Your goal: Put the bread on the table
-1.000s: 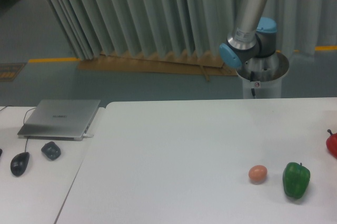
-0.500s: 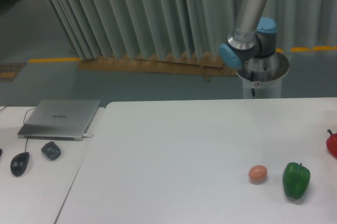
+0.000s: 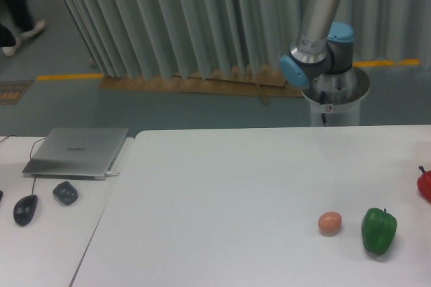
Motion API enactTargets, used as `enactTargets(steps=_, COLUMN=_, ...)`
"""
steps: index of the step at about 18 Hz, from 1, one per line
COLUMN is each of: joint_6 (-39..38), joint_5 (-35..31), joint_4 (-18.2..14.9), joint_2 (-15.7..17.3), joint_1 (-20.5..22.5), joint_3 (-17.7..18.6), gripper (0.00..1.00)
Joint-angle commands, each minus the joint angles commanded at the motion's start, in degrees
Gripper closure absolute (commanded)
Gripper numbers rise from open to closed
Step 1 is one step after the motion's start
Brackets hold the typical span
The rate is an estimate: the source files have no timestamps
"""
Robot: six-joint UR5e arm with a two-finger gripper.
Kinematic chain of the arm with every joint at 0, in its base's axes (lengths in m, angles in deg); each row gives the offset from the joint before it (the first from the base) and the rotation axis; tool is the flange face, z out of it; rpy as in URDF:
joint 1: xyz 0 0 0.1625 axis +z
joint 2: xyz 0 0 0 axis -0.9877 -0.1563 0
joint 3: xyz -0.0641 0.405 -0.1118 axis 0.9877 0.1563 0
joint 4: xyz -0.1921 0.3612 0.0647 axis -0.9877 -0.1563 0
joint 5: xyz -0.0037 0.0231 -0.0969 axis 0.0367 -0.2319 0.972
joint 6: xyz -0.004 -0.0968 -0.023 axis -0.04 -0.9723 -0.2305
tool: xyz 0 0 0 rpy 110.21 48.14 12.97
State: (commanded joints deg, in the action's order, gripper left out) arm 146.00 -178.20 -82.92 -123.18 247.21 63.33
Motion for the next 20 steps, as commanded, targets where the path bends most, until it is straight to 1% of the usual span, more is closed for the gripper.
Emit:
enactTargets(steps=3, joint_6=-3.33, joint_5=4.65, joint_4=-3.69, joint_2=1.31, joint_1=-0.27, joint_3=-1.76, gripper=0.73)
enactTargets(steps=4, joint_6=-3.69, joint_5=5.80, joint_4=-4.75, joint_2=1.76, joint_1=-0.44, joint_3=-1.85, gripper=0.73)
enactTargets(steps=5, joint_6=-4.04, joint_5=7.46, joint_4=-5.46, joint_2=2.46, joint_1=-1.57, joint_3=-1.85, gripper=0.73)
enactTargets(steps=6, joint_6=-5.35, joint_5=7.66, joint_4=-5.64, joint_2=2.98, joint_1=-2.63, joint_3=-1.85, gripper=0.73)
enactTargets(steps=10, joint_6=-11.59, joint_5=8.09, joint_4=-5.47, joint_2=3.61, joint_1=-6.94, joint_3=-1.85, gripper=0.73)
enactTargets(steps=16, joint_6=-21.08, joint_5=12.31, joint_4=-4.85, joint_2=3.61, joint_1=-12.38, joint_3=-1.85, gripper=0.73)
enactTargets(steps=18, joint_6=-24.60, joint_5=13.19, joint_4=-3.72, joint_2=3.34, joint_1=-14.23, joint_3=-1.85, gripper=0.73)
enactTargets(steps=20, joint_6=-27.33, joint_5=13.89, joint_4=-2.31, joint_2=3.08, joint_1=-16.51, joint_3=-0.98, gripper=0.73)
